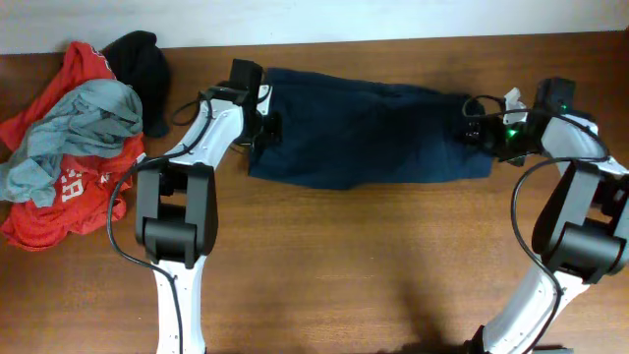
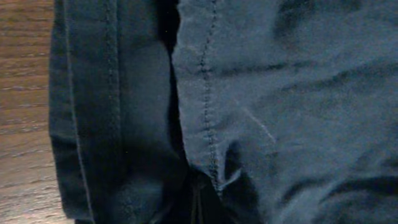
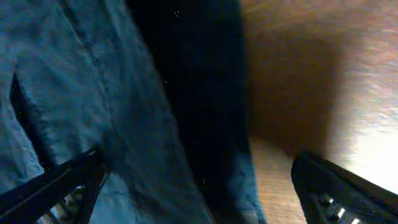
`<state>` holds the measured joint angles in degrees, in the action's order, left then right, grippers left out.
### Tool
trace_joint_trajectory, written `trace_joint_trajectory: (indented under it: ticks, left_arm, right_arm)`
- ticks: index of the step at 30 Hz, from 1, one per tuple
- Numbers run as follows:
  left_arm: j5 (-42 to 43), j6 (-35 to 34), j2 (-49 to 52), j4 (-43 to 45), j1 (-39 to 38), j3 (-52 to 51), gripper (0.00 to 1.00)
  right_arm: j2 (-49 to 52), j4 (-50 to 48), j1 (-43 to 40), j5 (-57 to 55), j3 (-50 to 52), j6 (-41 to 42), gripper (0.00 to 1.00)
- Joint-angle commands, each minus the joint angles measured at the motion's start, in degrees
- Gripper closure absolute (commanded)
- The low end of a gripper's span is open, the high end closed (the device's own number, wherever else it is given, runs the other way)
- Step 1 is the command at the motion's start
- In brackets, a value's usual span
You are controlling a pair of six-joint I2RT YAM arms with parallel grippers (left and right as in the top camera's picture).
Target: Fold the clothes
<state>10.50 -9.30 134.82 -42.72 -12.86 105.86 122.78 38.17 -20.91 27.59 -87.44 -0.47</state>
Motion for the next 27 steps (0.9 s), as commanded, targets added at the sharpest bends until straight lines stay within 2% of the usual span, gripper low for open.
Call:
trace_joint_trajectory:
  ticks: [1, 2, 4, 8, 11, 13, 14, 15, 24, 27]
  left_arm:
    - [0.9, -0.5, 3.5, -0.3, -1.4, -0.1, 1.0]
    - [0.9, -0.6, 3.5, -0.3, -1.4, -0.1, 0.99]
    - [0.9, -0.5, 3.5, -0.3, -1.4, -0.1, 0.99]
    - [0.9, -0.6, 3.5, -0.1, -1.4, -0.1, 0.99]
    - [0.9, -0.5, 3.5, -0.1, -1.4, -0.1, 1.0]
    - [0.9, -0.5, 3.5, -0.1, -1.4, -0.1, 0.99]
    - [0.9, -0.5, 3.5, -0.1, -1.4, -0.1, 1.0]
    - [0.9, -0.5, 3.5, -0.1, -1.4, -0.1, 1.0]
    - [0.9, -0.5, 3.5, -0.1, -1.4, -0.1, 0.99]
    - [0.9, -0.5, 3.5, 0.0, -1.4, -0.1, 1.0]
  right_arm:
    - [1.8, -0.6, 0.2, 5.2, -0.6, -0.8, 0.01]
    - [2.0, -0.8, 0.2, 5.9, -0.6, -0.8, 0.0]
    - [2.4, -0.8, 0.2, 6.5, -0.6, -0.8, 0.06]
    - [3.6, -0.7, 0.3, 8.7, -0.6, -0.8, 0.25]
    - [4.3, -0.7, 0.2, 9.3, -0.6, -0.8, 0.48]
    - [4.3, -0.7, 0.2, 9.3, -0.6, -0.8, 0.71]
    - [4.3, -0.7, 0.1, 9.2, -0.6, -0.5, 0.89]
    - [4.3, -0.7, -0.2, 9.2, -0.6, 0.2, 0.95]
    - [4.2, 3.0, -4.5, 10.0, -0.6, 2.4, 0.96]
    - [4.1, 3.4, -6.4, 15.3, -0.6, 2.4, 0.96]
